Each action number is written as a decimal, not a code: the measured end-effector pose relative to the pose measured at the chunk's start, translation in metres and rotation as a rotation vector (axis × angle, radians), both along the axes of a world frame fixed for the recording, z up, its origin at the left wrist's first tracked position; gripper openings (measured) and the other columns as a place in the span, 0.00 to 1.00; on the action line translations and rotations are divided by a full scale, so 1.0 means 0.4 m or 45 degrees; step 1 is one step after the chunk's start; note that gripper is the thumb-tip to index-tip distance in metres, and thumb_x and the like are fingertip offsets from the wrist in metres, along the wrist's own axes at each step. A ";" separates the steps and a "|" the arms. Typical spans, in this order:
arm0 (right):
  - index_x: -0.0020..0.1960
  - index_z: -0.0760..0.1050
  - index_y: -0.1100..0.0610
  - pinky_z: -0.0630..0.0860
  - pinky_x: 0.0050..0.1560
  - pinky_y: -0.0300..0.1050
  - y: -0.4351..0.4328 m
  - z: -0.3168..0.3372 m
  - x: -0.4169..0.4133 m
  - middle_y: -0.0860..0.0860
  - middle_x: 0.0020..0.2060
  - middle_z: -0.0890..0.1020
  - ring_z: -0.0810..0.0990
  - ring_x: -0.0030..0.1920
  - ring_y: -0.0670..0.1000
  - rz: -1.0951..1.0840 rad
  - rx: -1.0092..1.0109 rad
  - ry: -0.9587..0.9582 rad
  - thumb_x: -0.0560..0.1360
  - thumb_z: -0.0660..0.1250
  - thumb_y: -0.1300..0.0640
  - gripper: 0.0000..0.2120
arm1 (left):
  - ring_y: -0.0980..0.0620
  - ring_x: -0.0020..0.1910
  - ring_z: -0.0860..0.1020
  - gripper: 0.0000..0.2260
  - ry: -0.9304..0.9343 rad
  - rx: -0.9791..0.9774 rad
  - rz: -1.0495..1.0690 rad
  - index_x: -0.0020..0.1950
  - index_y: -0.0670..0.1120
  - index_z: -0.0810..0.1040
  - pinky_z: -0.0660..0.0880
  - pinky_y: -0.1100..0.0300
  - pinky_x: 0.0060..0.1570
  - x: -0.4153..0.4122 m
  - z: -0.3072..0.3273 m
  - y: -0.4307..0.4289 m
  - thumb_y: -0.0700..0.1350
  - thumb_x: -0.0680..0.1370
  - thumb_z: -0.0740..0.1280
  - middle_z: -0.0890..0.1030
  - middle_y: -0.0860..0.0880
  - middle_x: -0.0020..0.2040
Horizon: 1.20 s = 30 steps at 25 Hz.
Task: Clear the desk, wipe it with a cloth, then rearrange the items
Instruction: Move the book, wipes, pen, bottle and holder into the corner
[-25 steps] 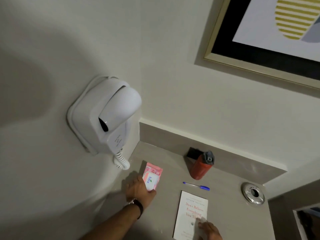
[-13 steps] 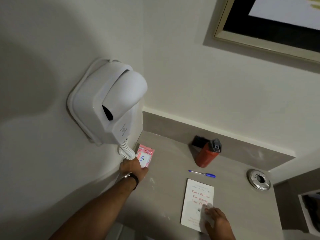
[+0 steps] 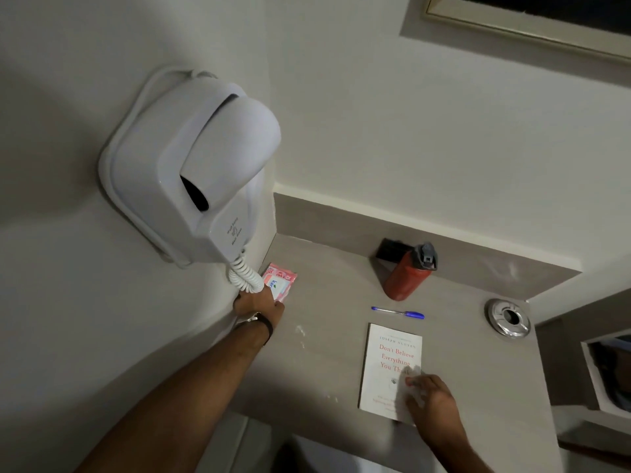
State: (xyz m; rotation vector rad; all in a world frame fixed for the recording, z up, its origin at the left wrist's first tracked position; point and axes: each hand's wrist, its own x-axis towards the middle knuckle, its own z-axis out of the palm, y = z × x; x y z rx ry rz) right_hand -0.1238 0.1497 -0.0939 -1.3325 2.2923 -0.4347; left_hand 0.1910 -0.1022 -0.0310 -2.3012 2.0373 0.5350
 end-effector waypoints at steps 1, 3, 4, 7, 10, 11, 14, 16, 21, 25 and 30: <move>0.54 0.83 0.58 0.81 0.53 0.50 -0.003 -0.001 0.002 0.56 0.51 0.83 0.84 0.51 0.60 -0.074 -0.010 -0.004 0.72 0.77 0.60 0.11 | 0.41 0.61 0.76 0.28 -0.044 -0.049 -0.004 0.67 0.43 0.69 0.74 0.51 0.60 -0.009 0.007 0.009 0.56 0.72 0.70 0.75 0.41 0.64; 0.58 0.80 0.59 0.81 0.53 0.51 -0.009 0.000 0.010 0.56 0.52 0.83 0.84 0.52 0.59 -0.213 -0.003 -0.032 0.76 0.75 0.54 0.14 | 0.41 0.59 0.76 0.27 -0.125 -0.137 -0.113 0.65 0.43 0.72 0.74 0.50 0.58 -0.045 0.015 0.055 0.57 0.71 0.69 0.75 0.42 0.63; 0.58 0.79 0.59 0.81 0.54 0.51 -0.013 0.004 0.016 0.56 0.52 0.84 0.83 0.52 0.59 -0.285 0.011 -0.075 0.76 0.74 0.51 0.15 | 0.41 0.59 0.76 0.26 -0.113 -0.124 -0.204 0.64 0.44 0.74 0.74 0.49 0.58 -0.072 0.007 0.093 0.57 0.72 0.68 0.75 0.43 0.63; 0.57 0.76 0.59 0.81 0.54 0.52 -0.030 0.014 0.033 0.56 0.52 0.85 0.83 0.52 0.58 -0.456 0.041 -0.211 0.78 0.72 0.49 0.15 | 0.44 0.55 0.80 0.14 0.305 0.211 -0.334 0.54 0.46 0.78 0.78 0.49 0.56 -0.176 -0.031 0.236 0.53 0.74 0.66 0.81 0.46 0.54; 0.60 0.75 0.63 0.80 0.53 0.49 -0.048 0.019 0.033 0.58 0.55 0.86 0.84 0.54 0.61 -0.547 0.033 -0.283 0.78 0.72 0.52 0.17 | 0.44 0.46 0.83 0.11 0.431 0.402 -0.361 0.45 0.43 0.80 0.81 0.51 0.49 -0.258 -0.053 0.334 0.50 0.76 0.65 0.84 0.45 0.46; 0.61 0.75 0.63 0.79 0.54 0.50 -0.051 0.019 0.032 0.59 0.55 0.85 0.84 0.55 0.61 -0.569 0.043 -0.296 0.78 0.72 0.53 0.18 | 0.43 0.47 0.83 0.12 0.413 0.417 -0.371 0.46 0.43 0.80 0.81 0.52 0.48 -0.276 -0.058 0.352 0.50 0.77 0.64 0.84 0.45 0.47; 0.62 0.76 0.64 0.80 0.58 0.53 -0.056 0.013 0.034 0.60 0.57 0.85 0.83 0.56 0.62 -0.606 0.081 -0.335 0.78 0.72 0.55 0.17 | 0.42 0.49 0.82 0.13 0.461 0.462 -0.320 0.48 0.40 0.80 0.78 0.51 0.47 -0.308 -0.076 0.378 0.49 0.78 0.62 0.84 0.41 0.49; 0.63 0.78 0.62 0.80 0.57 0.52 -0.059 0.009 0.039 0.59 0.56 0.85 0.83 0.53 0.60 -0.659 0.102 -0.391 0.79 0.71 0.55 0.16 | 0.42 0.51 0.82 0.12 0.546 0.507 -0.246 0.48 0.40 0.80 0.78 0.53 0.49 -0.320 -0.088 0.393 0.47 0.78 0.63 0.84 0.41 0.50; 0.62 0.80 0.58 0.83 0.53 0.54 -0.081 0.018 0.072 0.55 0.57 0.86 0.84 0.49 0.56 -0.792 0.175 -0.621 0.79 0.73 0.54 0.14 | 0.46 0.52 0.81 0.04 0.790 0.466 0.048 0.49 0.47 0.75 0.77 0.56 0.52 -0.311 -0.098 0.407 0.47 0.78 0.68 0.82 0.46 0.51; 0.57 0.80 0.58 0.84 0.56 0.57 -0.190 0.062 0.126 0.54 0.56 0.86 0.85 0.52 0.56 -0.767 0.044 -0.812 0.78 0.74 0.54 0.11 | 0.48 0.47 0.81 0.04 1.071 0.309 0.268 0.50 0.45 0.76 0.75 0.60 0.45 -0.245 -0.056 0.297 0.42 0.78 0.70 0.82 0.47 0.45; 0.55 0.78 0.58 0.85 0.54 0.59 -0.447 0.141 0.245 0.54 0.56 0.86 0.86 0.54 0.56 -0.641 -0.023 -1.177 0.79 0.72 0.60 0.06 | 0.49 0.47 0.83 0.03 1.079 0.022 0.307 0.49 0.46 0.79 0.74 0.67 0.41 -0.109 0.033 0.069 0.39 0.78 0.70 0.84 0.49 0.45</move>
